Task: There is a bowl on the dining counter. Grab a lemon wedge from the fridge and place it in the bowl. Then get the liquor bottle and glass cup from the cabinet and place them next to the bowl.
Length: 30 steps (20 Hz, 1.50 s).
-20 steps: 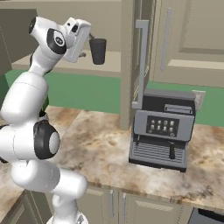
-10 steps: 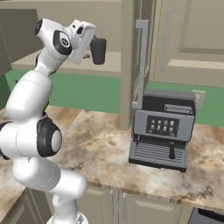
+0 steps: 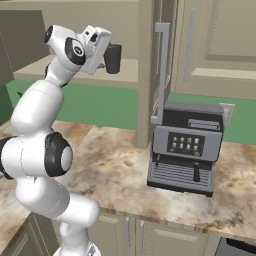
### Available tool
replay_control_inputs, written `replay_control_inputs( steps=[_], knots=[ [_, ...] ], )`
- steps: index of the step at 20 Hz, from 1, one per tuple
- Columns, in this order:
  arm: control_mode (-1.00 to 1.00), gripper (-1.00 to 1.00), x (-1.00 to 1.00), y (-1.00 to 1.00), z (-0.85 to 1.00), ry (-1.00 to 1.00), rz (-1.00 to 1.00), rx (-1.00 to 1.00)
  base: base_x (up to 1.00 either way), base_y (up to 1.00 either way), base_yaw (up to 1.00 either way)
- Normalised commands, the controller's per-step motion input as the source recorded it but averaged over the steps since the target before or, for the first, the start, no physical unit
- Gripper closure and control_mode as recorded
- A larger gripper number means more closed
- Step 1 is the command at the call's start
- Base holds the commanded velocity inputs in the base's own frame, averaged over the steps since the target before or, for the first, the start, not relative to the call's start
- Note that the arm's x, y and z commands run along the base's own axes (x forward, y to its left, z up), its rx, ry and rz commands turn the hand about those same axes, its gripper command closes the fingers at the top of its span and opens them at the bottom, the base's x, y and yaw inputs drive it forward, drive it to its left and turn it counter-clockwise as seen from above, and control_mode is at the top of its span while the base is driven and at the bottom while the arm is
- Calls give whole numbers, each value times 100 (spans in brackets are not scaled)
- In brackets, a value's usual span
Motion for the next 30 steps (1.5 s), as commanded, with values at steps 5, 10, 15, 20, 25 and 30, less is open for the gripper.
replay_control_inputs(
  steps=[5,10,15,20,25,30],
  knots=[
    [-100,-100,6,0,-25,0,4,0,0,0,0],
    [-100,-100,-17,0,-29,0,2,-1,0,0,0],
    [-100,100,-34,0,-39,5,0,-1,0,0,0],
    [-100,100,-10,0,-29,5,0,0,0,0,0],
    [-100,100,-4,0,-17,1,0,0,0,0,0],
    [-100,100,-19,0,-12,0,0,0,0,0,0]
  ],
)
